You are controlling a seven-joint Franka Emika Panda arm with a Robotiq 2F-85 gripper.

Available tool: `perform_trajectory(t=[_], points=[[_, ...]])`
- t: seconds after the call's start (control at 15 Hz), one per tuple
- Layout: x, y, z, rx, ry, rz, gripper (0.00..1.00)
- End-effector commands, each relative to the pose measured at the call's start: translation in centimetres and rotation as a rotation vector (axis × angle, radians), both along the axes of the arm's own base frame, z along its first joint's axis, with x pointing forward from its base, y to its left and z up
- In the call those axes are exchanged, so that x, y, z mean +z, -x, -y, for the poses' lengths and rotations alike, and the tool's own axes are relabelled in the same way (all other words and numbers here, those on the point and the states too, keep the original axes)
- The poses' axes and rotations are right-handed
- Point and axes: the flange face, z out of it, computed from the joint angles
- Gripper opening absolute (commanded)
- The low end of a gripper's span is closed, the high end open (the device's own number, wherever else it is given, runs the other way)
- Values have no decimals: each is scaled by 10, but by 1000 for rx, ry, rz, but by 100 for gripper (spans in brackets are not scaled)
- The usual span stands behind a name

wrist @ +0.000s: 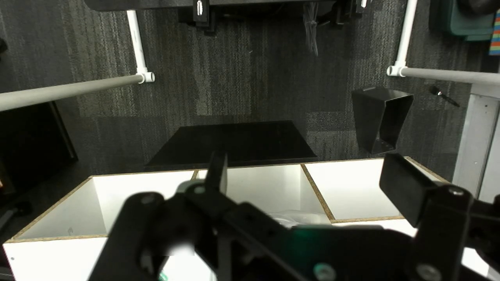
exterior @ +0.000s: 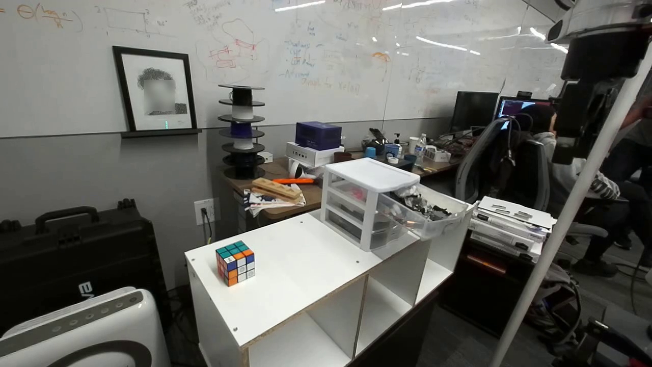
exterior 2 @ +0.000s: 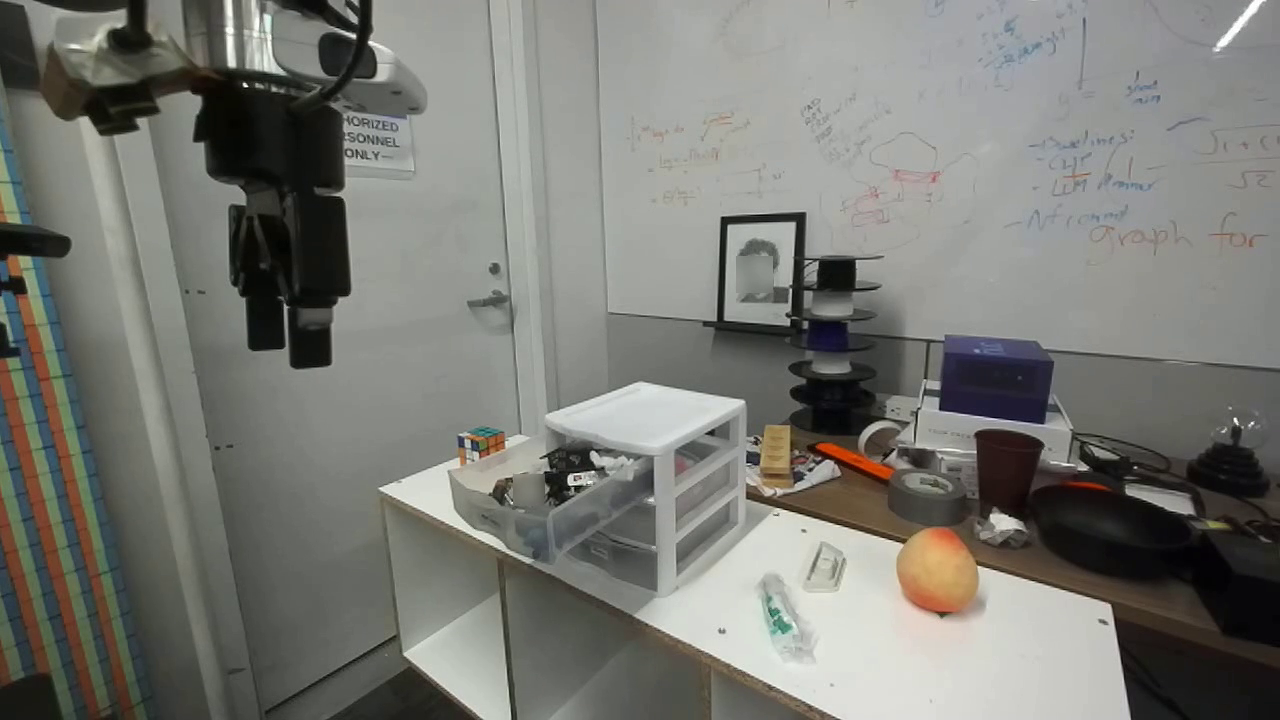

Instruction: Put the plastic bag and white object in the open drawer and then close the drawer

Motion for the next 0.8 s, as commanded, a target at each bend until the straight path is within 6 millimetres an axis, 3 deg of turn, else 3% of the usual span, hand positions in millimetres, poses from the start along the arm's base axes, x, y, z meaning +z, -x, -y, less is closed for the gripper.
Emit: perform_trajectory(t=[0.0, 0.13, 0.33, 0.73], points=[[0, 0, 0, 0, 0, -1, 100], [1, -3, 3, 18, 18, 6, 100], [10, -15, 26, 58, 18, -1, 100], [26, -58, 111, 119, 0, 16, 100]])
